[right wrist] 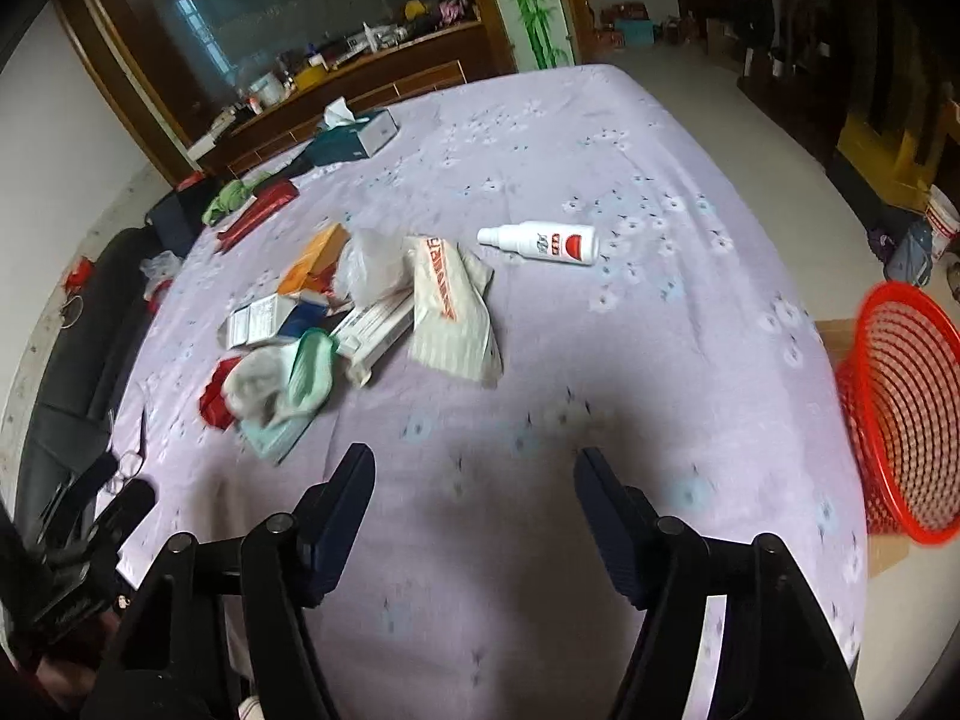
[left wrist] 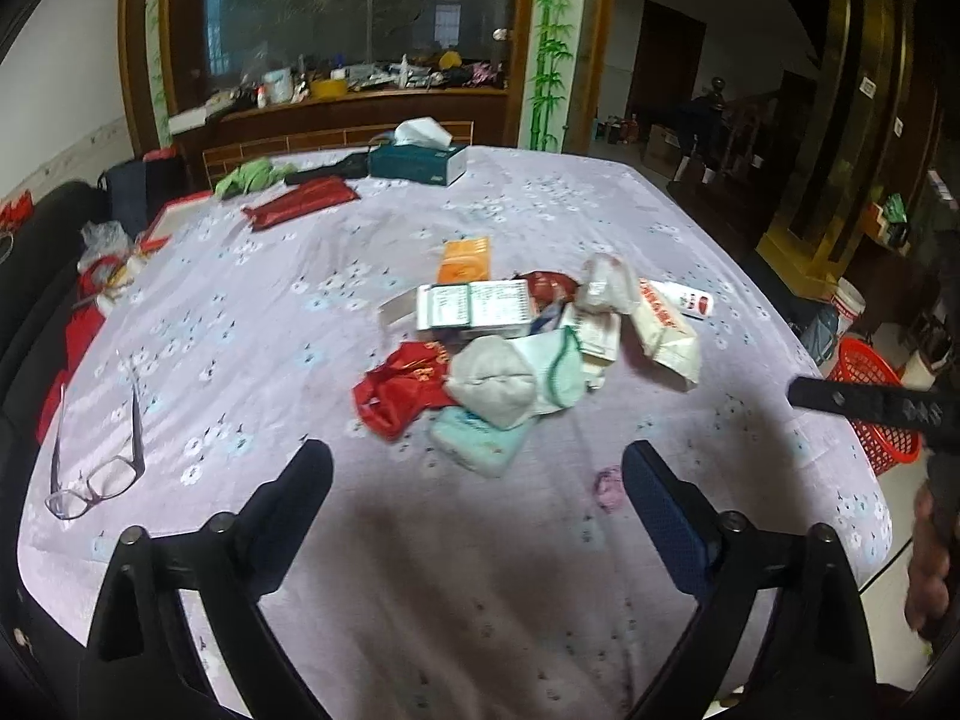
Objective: Collect trash
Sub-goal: 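Grasp the cream bag with red print with the right gripper while the left grasps the white sock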
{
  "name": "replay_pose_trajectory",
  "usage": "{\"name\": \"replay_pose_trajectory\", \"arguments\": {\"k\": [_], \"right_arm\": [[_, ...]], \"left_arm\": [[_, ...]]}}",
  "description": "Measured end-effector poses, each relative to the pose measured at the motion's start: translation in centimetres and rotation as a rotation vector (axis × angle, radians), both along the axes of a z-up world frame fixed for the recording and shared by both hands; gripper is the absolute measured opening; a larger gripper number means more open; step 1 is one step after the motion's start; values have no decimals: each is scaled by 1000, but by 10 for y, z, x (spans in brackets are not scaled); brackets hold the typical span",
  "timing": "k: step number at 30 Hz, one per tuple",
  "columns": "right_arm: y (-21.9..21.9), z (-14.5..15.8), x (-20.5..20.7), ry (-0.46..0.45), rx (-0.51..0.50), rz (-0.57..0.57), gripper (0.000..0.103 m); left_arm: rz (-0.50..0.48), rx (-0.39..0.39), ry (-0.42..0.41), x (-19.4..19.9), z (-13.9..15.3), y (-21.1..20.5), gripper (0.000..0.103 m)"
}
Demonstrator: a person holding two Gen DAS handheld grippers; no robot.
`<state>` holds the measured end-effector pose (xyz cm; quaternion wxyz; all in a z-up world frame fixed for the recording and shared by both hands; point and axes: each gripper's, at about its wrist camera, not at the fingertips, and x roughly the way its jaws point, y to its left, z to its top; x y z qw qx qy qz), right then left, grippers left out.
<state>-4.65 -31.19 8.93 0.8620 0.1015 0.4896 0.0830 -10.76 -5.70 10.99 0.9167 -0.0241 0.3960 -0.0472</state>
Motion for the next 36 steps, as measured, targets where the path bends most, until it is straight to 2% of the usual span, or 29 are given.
{"name": "replay_pose_trajectory", "arguments": {"k": [3, 5, 6, 10, 11, 14, 15, 17, 21, 27, 28, 29, 32, 36], "right_arm": [[8, -5, 30, 7, -11, 13, 73], [11, -9, 48, 18, -17, 15, 72], [13, -12, 56, 25, -8, 19, 72], [21, -32, 93, 77, 14, 8, 66], [23, -36, 99, 85, 6, 3, 62], [31, -47, 112, 106, -22, 5, 61], [33, -53, 116, 122, -31, 2, 56], [34, -60, 117, 140, -10, 6, 45], [38, -52, 109, 112, -34, -1, 41], [27, -24, 71, 46, -52, -44, 38], [24, -20, 65, 37, -47, -51, 38], [21, -17, 59, 28, -45, -58, 38], [15, -6, 38, 8, -48, -79, 38], [10, -2, 14, 13, -24, -113, 38]], "left_arm": [[7, -24, 32, 8, -4, 15, 94], [-4, -41, 52, 14, -6, 23, 83], [-12, -42, 64, 18, -7, 25, 81], [-58, -65, 96, 34, -10, 30, 81], [-66, -70, 103, 37, -11, 29, 81], [-105, -100, 127, 52, -14, 27, 81], [-111, -105, 131, 56, -15, 27, 81], [-137, -123, 152, 68, -17, 22, 81], [-178, -111, 157, 91, -21, 10, 81], [-218, -95, 212, 119, -43, -7, 80], [-224, -97, 222, 122, -48, -9, 70], [-231, -98, 234, 124, -51, -11, 55], [-234, -87, 271, 129, -63, -16, 41], [-249, -79, 231, 121, -60, -20, 32]]}}
